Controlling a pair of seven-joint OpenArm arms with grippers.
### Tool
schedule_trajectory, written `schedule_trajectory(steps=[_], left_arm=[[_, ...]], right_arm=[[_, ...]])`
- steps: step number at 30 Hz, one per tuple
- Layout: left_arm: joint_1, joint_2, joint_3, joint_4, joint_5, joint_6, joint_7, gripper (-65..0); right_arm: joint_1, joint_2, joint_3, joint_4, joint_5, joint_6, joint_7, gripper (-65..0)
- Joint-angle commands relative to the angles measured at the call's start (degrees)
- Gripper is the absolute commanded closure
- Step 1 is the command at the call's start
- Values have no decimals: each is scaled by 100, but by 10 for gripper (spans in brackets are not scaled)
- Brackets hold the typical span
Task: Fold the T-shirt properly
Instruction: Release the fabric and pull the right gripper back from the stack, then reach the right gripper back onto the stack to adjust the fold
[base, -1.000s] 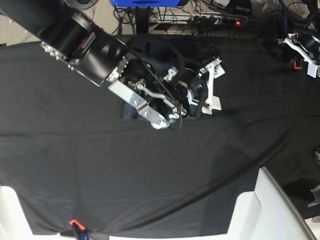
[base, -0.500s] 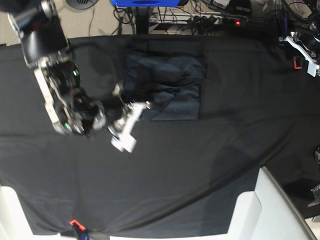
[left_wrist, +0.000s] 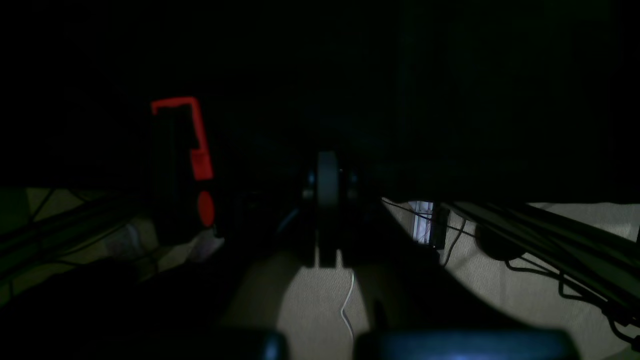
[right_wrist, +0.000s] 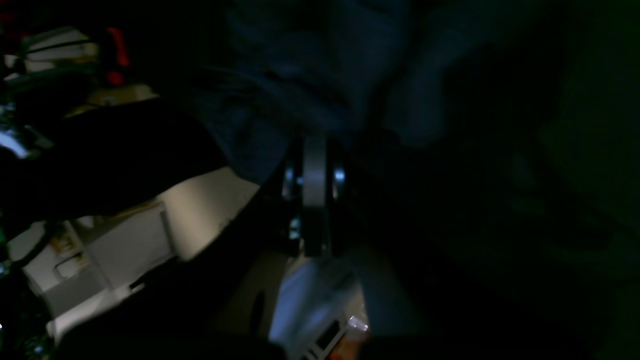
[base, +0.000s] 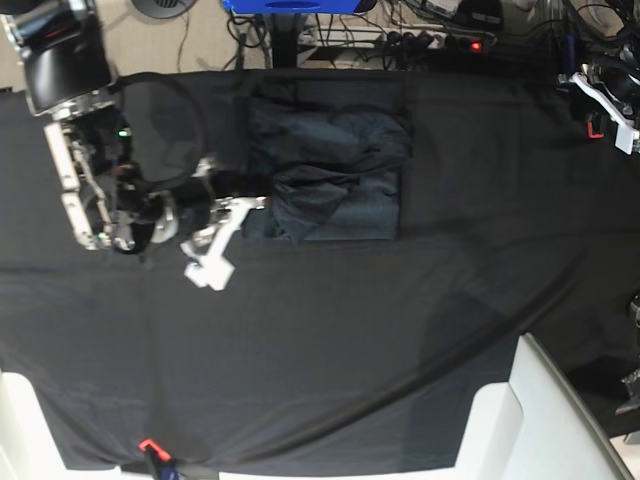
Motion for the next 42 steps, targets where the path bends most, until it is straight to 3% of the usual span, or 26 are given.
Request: schedule_trajectory(steps=[1,11,30,39,42], left_arm=[[12,-107,-54,95,-42,-47,-79,0],[12,-107,-54,104,-42,-47,-79,0],[12,-107,-54,78,-50,-47,-79,0],[21,-107,-54,69,-50,-47,-79,0],[21,-107,-54,69,-50,-47,-79,0]], right_arm=[[64,21,9,35,115,38,158,-6],[55,30,0,-818,115,47,501,-6],[406,-647,-9,-1372,115,47,501,-6],[1004,-1139,-26,-2145,115,47,518,-6],[1294,-1297,-527,-2339,115,47,694,-6]])
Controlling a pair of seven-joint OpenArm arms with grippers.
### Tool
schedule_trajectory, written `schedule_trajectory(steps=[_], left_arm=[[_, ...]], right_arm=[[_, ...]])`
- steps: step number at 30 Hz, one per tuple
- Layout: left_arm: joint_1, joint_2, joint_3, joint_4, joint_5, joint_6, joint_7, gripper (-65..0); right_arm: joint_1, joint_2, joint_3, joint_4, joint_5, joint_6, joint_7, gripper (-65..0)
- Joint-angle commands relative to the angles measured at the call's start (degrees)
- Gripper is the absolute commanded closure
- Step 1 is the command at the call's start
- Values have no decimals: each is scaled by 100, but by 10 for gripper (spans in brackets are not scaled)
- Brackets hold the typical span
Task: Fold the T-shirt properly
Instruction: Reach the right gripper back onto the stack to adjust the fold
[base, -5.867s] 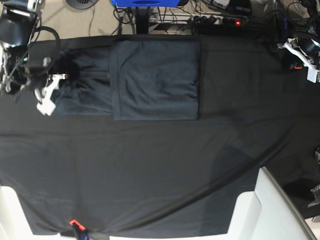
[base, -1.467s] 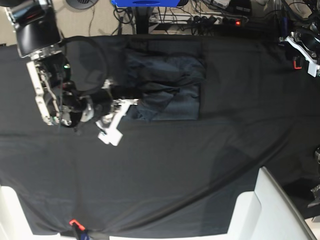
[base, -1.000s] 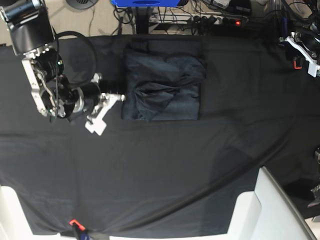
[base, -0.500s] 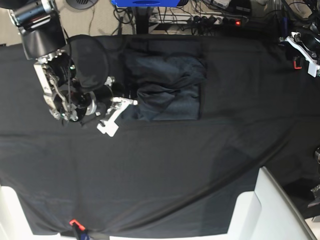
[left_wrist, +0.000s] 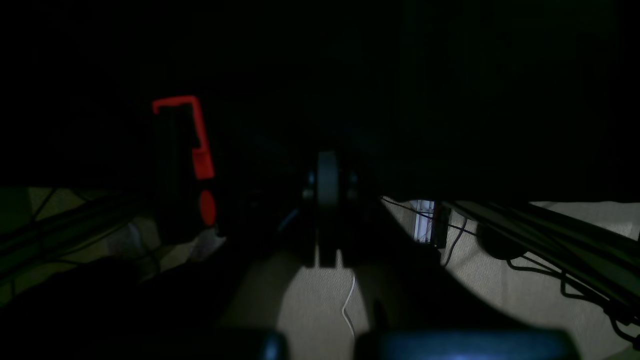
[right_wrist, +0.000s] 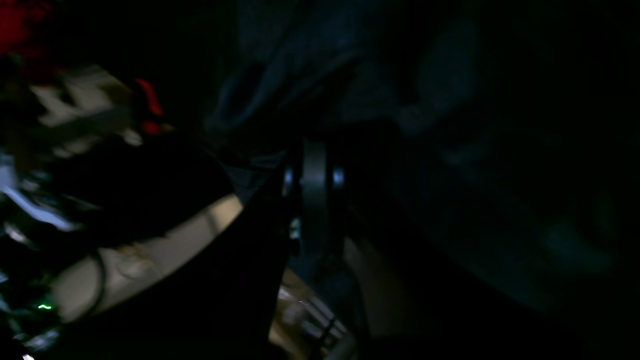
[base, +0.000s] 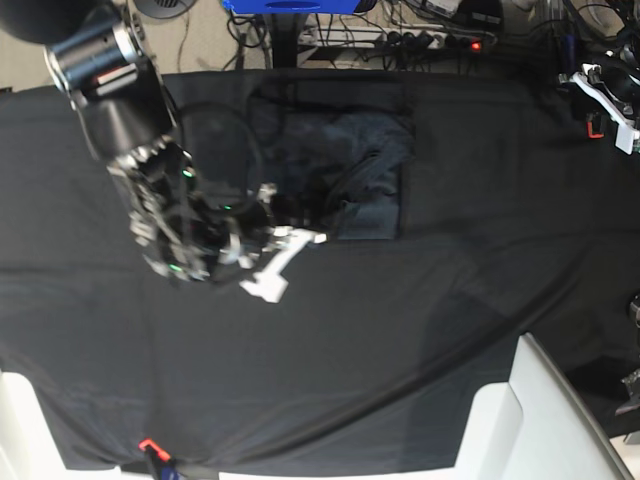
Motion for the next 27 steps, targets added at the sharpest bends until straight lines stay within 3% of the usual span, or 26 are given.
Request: schedule_trajectory(steps=[1,7,10,13,17,21,24,27], left_arm=[[19,-92,-54,71,-70,-47,-79,0],[19,-92,-10,71,-61,-47,-79,0],[19,-83,8,80,-52,-47,-79,0],[37,-83,16,97,-52,-47,-79,0],[28,-83,52,159,-105,-47,-53,0],[81,-66,597,801,-105,-47,79,0],[-7,40,816,1530,-105,-47,1002,0],[-544,330,860,2040,-105,-47,2110,0]], right_arm=[[279,-130,-194,59,161,56,166,-6],[797,-552,-1249,-759,161,74,588,-8],[991,-605,-1856,-785,170,329,702,-6],[1052,-552,-2067,-372,188,364,579,-3],[621,107,-1750,1131,179,74,192,-8],[85,766,-1522,2643,161,-375,25,-8],[-223,1241,-1513,3162,161,-762,34,-9],[-521,1610,-1276,3197,161,-841,51,-9]])
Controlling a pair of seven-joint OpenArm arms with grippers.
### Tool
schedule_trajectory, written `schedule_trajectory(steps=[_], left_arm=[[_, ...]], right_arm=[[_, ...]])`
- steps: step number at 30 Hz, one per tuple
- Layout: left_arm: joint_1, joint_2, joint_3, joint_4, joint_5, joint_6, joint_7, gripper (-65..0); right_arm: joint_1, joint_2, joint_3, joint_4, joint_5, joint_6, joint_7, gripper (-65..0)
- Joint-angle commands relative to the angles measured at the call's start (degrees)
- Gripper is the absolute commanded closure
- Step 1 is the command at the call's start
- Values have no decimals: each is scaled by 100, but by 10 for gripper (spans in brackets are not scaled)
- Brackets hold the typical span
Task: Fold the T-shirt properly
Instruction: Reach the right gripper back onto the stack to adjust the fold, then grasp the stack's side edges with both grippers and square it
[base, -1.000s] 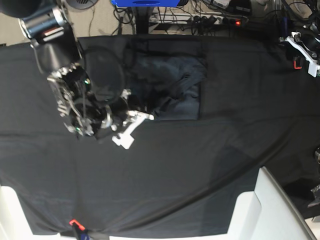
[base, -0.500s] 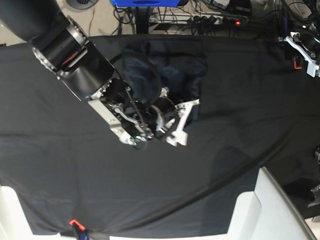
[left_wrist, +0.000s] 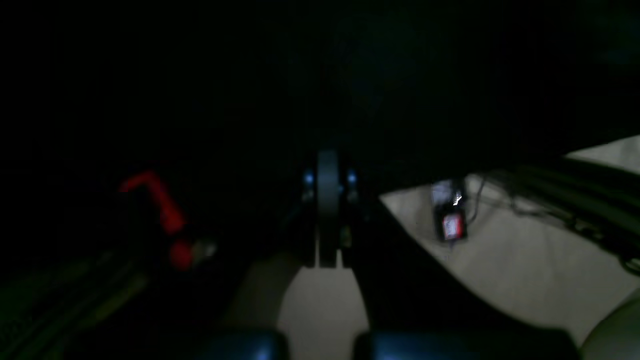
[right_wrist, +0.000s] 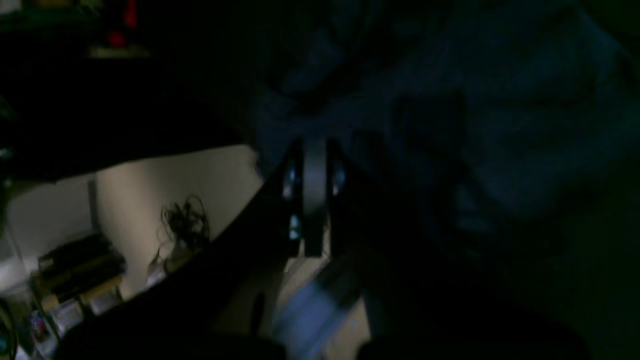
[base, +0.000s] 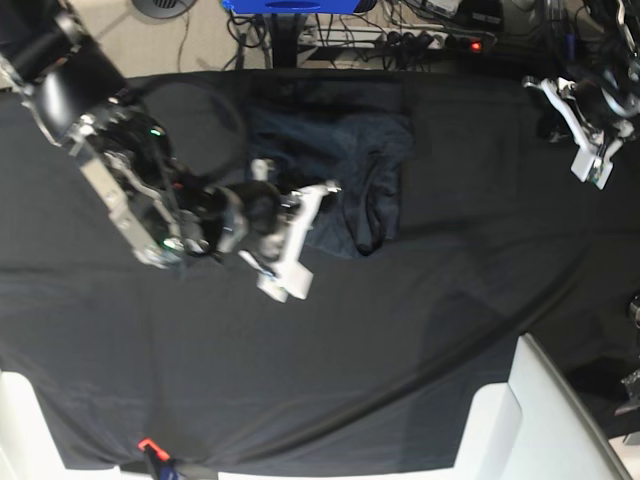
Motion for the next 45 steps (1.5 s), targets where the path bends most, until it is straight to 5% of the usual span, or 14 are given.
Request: schedule_trajectory(steps=[1,8,12,18,26,45], left_arm=[[-179,24,-18,115,-112,-28,160,0],[-566,191,1177,88,-103,-28,502,-25],[-672,218,2092,-26,-103,-28,502,-232],[-812,402,2303,-88,-112,-28,494,-456],[-1085,596,2320,-404,-112,-28,494,-456],[-1164,789,2338,-1670,-112,-28,-236,-454]], right_arm=[[-26,133,148,67,50,1,19,-9],[-712,388,1185,120,50,1,19,-9],[-975,362,1792,120,50,1,19,-26],[-1169,353,1906,225,50,-8,19,-203],[-1512,362,1906,498,50,-8,537,-221],[-1529,388,1897,445,50,-8,555,-221]])
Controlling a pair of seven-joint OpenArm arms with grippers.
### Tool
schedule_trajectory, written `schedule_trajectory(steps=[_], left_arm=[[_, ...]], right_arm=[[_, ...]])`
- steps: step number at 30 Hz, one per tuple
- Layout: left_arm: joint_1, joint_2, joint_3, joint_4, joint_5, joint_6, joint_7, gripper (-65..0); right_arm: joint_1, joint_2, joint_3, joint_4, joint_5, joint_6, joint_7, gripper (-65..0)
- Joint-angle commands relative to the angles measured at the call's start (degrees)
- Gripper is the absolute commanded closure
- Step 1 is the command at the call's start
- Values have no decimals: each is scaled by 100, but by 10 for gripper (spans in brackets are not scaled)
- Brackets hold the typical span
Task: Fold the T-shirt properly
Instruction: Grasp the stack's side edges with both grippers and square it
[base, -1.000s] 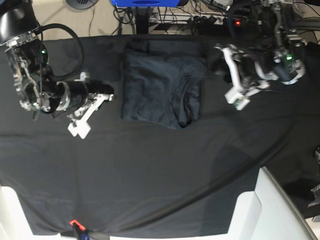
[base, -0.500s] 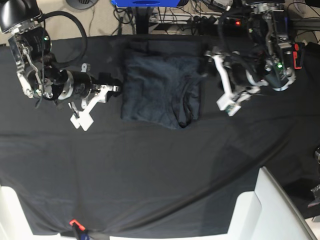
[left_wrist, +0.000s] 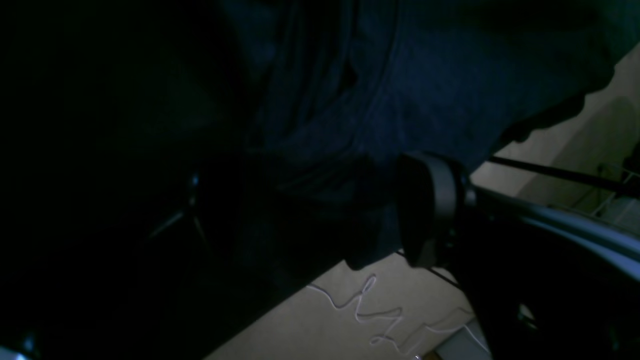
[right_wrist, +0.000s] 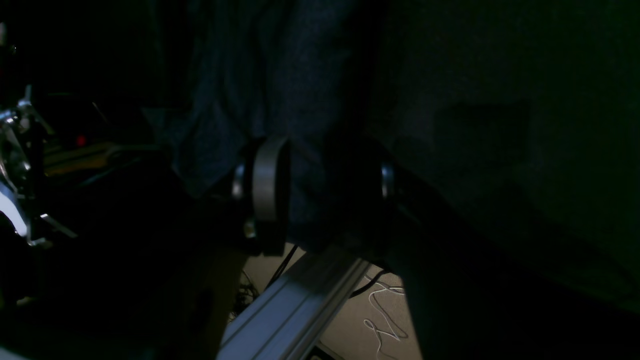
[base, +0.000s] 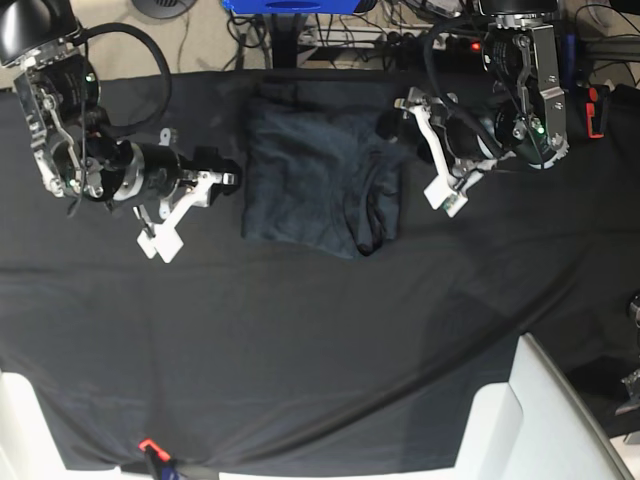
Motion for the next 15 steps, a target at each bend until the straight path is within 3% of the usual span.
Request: schedule_trajectory(steps=[1,6,11,15], left_arm=[[-38,-8,-12,92,-107,-32,-120,-454],[-47,53,-12,101,-107,-32,-120,-426],[-47,123,-12,92,-107,-32,-120,-214],[-47,123,-12,92,-107,-32,-120,-127]], right_arm=[[71,38,24,71,87,25,37,-221],[62,38,15,71,87,25,37,-221],[-17,38,24,71,87,25,63,-221],[-35,38,24,71,87,25,63,-221]])
